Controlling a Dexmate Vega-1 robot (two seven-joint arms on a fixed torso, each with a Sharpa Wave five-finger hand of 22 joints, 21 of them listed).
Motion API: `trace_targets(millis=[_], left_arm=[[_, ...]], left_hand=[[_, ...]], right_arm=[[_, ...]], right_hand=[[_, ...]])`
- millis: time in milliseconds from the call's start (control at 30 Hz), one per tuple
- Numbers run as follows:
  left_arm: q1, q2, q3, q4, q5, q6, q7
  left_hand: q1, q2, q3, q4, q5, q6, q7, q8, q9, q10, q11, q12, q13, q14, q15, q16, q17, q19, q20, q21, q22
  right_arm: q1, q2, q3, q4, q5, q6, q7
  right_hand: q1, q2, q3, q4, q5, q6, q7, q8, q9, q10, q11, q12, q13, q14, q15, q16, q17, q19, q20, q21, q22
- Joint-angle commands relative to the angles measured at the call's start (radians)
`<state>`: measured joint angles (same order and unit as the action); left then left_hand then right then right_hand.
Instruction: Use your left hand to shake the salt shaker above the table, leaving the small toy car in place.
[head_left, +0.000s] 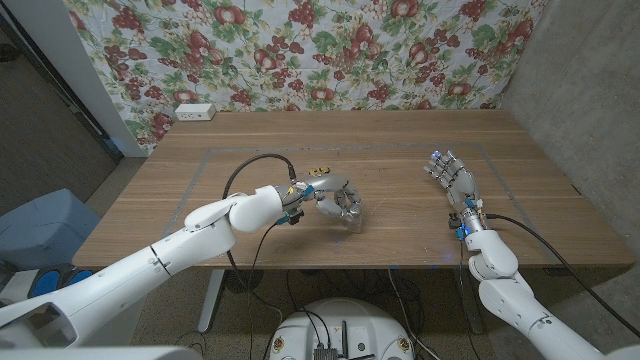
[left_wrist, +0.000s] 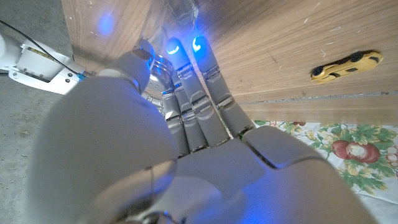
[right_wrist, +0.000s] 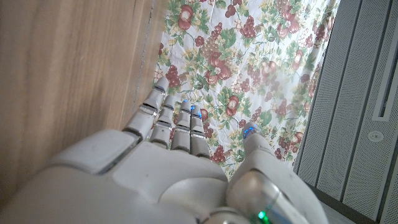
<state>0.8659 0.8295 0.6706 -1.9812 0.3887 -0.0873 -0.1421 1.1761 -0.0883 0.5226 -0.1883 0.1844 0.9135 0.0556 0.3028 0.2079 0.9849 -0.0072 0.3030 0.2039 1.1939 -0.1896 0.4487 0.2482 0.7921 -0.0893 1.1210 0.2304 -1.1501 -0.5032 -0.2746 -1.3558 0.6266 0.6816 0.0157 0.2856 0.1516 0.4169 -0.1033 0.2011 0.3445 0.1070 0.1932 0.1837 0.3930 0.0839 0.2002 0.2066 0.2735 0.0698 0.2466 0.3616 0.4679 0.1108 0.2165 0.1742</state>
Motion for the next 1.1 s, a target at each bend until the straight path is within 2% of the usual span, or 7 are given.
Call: trace_targets(millis=[33,600,633,900,1100], left_arm=[[0.05,-0.016,-0.033,0.012,0.028,-0.039,0.101],[0.04,-0.043,-0.069,0.038,-0.051,-0.073,0.111],[0.039,-0.045,-0.071,0.038,-0.054,-0.072,0.112],[0.027,-0.055,-0.082,0.05,-0.071,-0.071,0.119],[0.023,-0.055,-0.099,0.043,-0.089,-0.054,0.124]], left_hand=[[0.183,0.156,-0.011,-0.001,-0.003,0.156,0.017,0.004,0.009,0.123,-0.055,0.01,0.007,0.068,-0.048,0.018,0.017,0.011,-0.111,0.027,0.008],[0.2,0.145,-0.02,0.002,-0.003,0.171,0.023,-0.005,0.006,0.14,-0.038,0.008,0.009,0.077,-0.047,0.033,0.04,0.007,-0.111,0.064,0.016],[0.202,0.144,-0.021,0.003,-0.003,0.172,0.022,-0.006,0.006,0.141,-0.031,0.007,0.009,0.076,-0.047,0.033,0.042,0.005,-0.11,0.068,0.016],[0.206,0.142,-0.023,0.004,-0.001,0.173,0.027,-0.012,0.005,0.144,-0.039,0.005,0.01,0.076,-0.047,0.036,0.049,-0.001,-0.109,0.079,0.017],[0.208,0.142,-0.024,0.006,0.0,0.173,0.027,-0.015,0.005,0.147,-0.034,0.004,0.011,0.075,-0.047,0.037,0.054,-0.007,-0.108,0.087,0.018]], right_arm=[[0.0,-0.001,0.0,0.003,0.006,-0.007,0.007],[0.052,0.009,-0.011,0.038,0.003,-0.026,0.018],[0.057,0.009,-0.013,0.042,-0.001,-0.025,0.019],[0.08,0.01,-0.02,0.054,-0.005,-0.045,0.015],[0.101,0.015,-0.024,0.075,0.001,-0.054,0.022]], right_hand=[[-0.011,0.003,-0.002,0.0,0.002,0.003,-0.002,0.003,0.003,0.007,0.001,0.007,0.002,0.003,0.003,0.002,0.003,0.004,-0.001,-0.006,0.006],[-0.013,0.003,-0.001,-0.001,0.001,0.003,-0.001,0.003,0.003,0.006,0.002,0.006,0.002,0.003,0.003,0.002,0.003,0.004,-0.001,-0.006,0.006],[-0.013,0.003,-0.001,-0.001,0.001,0.003,-0.001,0.003,0.003,0.007,0.002,0.006,0.002,0.002,0.001,0.001,0.003,0.004,-0.001,-0.006,0.006],[-0.013,0.003,-0.001,-0.002,0.001,0.003,-0.001,0.003,0.003,0.007,0.002,0.006,0.002,0.002,0.002,0.001,0.002,0.004,-0.001,-0.007,0.006],[-0.014,0.003,-0.001,-0.002,0.001,0.003,-0.002,0.002,0.003,0.005,0.003,0.005,0.002,0.002,0.0,0.001,0.002,0.004,-0.001,-0.007,0.006]])
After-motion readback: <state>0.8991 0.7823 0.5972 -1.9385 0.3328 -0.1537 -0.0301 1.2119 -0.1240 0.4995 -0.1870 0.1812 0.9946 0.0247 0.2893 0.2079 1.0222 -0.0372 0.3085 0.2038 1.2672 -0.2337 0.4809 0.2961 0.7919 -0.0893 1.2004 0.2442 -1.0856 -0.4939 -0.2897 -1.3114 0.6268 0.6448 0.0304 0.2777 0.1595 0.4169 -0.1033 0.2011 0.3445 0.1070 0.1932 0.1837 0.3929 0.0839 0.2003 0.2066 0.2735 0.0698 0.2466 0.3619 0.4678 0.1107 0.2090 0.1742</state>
